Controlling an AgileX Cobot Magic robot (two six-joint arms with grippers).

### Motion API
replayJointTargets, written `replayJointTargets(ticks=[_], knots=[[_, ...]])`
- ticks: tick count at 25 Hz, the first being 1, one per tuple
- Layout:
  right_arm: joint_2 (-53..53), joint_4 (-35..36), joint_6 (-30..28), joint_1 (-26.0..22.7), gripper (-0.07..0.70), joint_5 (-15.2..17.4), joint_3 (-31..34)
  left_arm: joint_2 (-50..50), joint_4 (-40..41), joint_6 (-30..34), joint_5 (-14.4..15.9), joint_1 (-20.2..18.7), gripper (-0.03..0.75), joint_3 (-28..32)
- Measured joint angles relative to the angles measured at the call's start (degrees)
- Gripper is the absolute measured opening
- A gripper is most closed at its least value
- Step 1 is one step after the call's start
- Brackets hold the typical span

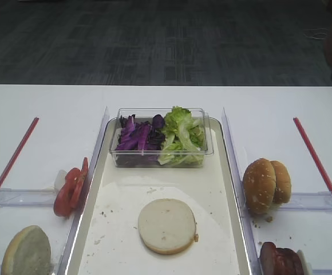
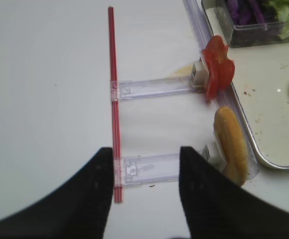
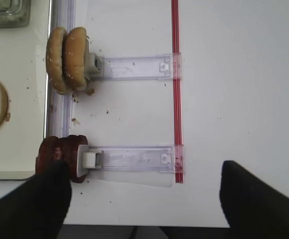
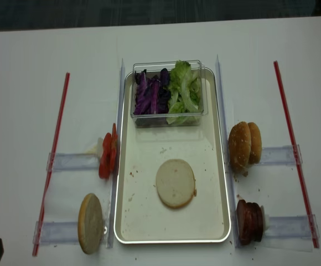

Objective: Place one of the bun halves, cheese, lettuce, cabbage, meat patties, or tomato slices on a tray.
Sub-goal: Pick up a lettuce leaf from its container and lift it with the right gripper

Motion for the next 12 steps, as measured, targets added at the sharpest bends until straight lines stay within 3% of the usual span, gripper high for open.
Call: replayJointTargets(ticks=[12], knots=[[25.8, 0.0, -1.4, 0.0, 0.613, 0.3, -19.6, 0.0, 0.0, 0.0, 0.0, 0.0, 0.297, 0.0]])
